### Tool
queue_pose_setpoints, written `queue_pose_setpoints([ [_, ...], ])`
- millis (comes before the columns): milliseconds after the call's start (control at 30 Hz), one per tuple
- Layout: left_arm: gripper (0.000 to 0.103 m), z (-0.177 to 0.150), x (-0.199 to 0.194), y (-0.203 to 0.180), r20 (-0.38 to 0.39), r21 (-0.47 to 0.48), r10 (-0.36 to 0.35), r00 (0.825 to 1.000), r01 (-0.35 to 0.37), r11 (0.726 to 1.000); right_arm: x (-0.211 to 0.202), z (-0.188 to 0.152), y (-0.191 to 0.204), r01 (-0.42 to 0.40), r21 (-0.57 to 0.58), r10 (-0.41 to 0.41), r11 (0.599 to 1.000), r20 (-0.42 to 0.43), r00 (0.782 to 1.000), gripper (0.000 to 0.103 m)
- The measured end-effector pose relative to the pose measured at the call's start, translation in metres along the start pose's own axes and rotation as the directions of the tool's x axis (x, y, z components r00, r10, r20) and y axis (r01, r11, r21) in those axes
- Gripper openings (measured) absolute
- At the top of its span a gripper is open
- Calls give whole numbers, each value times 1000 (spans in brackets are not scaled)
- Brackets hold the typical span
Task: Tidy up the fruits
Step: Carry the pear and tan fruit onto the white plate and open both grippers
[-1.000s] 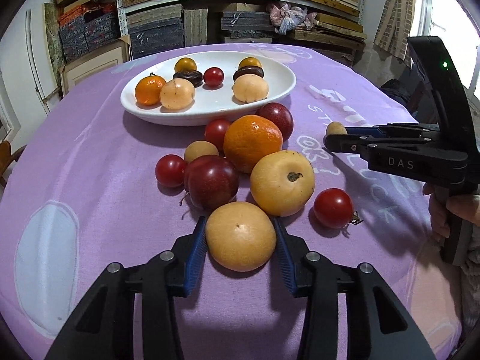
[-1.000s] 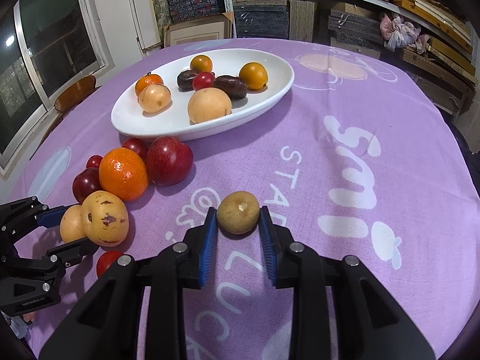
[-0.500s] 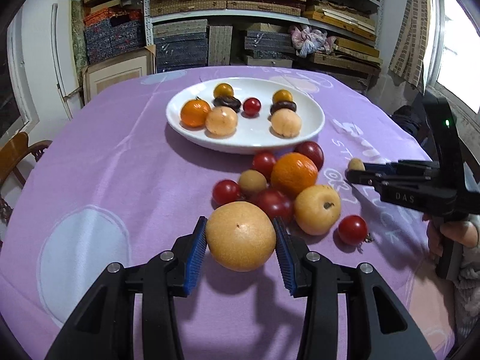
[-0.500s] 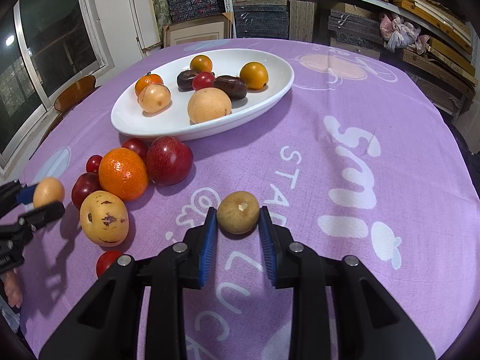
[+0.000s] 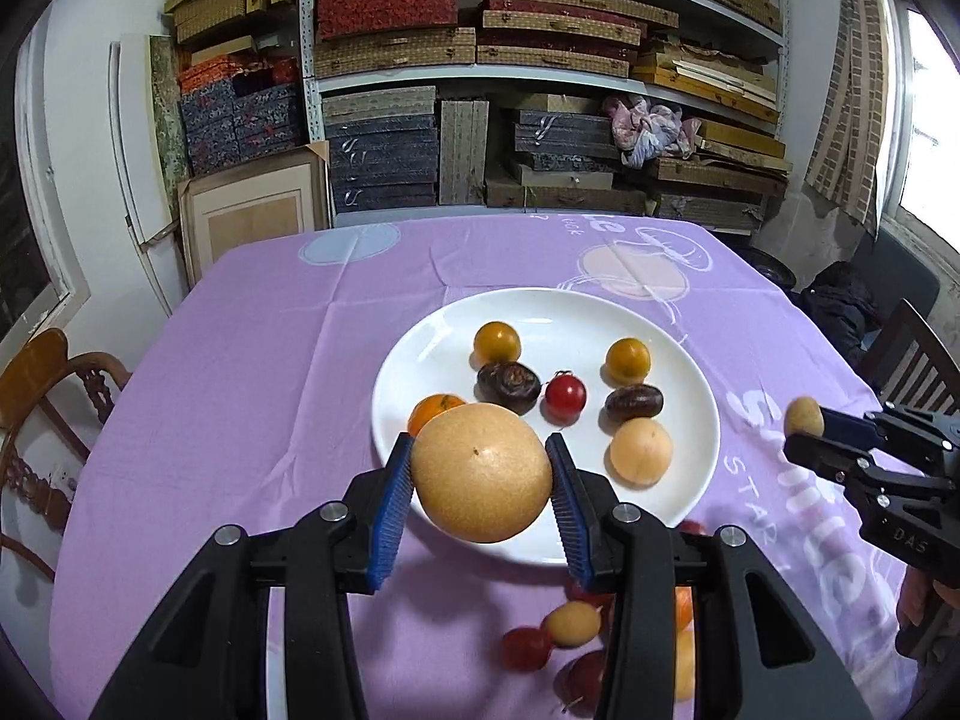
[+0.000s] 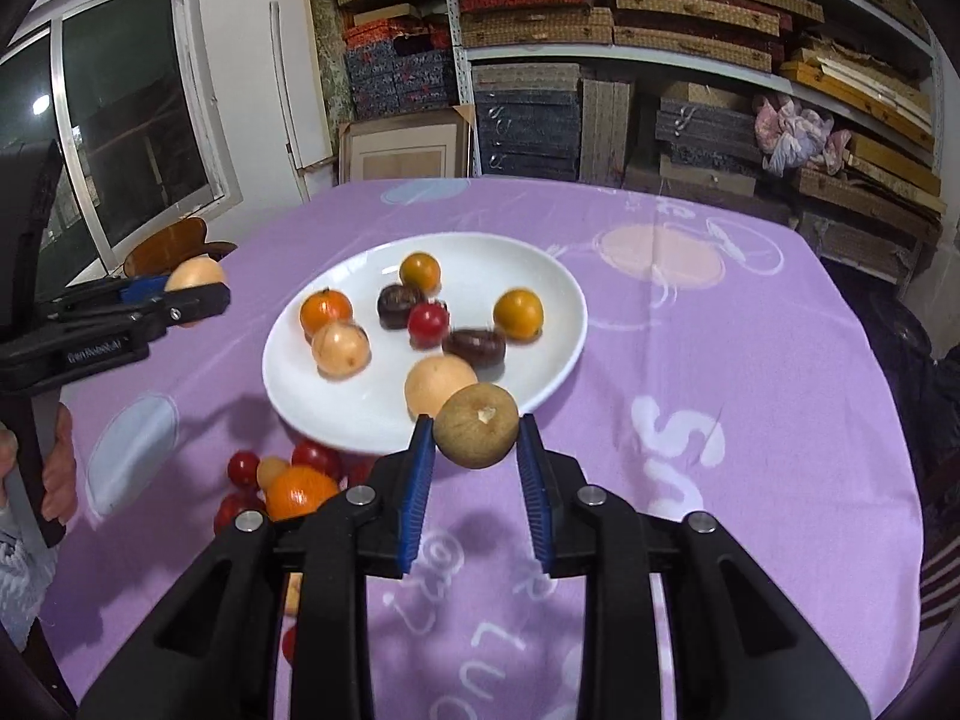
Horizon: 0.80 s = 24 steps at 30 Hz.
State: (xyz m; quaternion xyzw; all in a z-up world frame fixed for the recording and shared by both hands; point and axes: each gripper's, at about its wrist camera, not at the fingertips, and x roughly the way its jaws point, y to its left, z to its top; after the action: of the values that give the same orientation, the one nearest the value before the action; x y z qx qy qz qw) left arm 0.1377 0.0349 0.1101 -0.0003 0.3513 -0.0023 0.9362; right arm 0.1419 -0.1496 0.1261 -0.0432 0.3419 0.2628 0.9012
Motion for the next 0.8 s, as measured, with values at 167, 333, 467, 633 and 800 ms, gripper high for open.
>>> queue_pose_setpoints([
  [167,44,-5,25,-33,-41,42,-76,996,78,996,49,64,-4,-12,17,12,1000,-32,999,27],
  [333,44,-14,59,-52,-118,63,-121,986,129,990,121,100,-1,-10,30,14,999,-148,989,27],
  [467,44,-19,80,-51,-151,55,-121,981,131,990,163,101,3,5,21,0,1000,-227,974,27],
  [633,44,-28,99,-45,-200,30,-124,972,133,991,192,93,-2,31,22,-24,999,-279,960,27],
  [800,46,-30,106,-42,-207,14,-120,971,125,992,201,89,0,40,-1,-38,999,-298,954,28],
])
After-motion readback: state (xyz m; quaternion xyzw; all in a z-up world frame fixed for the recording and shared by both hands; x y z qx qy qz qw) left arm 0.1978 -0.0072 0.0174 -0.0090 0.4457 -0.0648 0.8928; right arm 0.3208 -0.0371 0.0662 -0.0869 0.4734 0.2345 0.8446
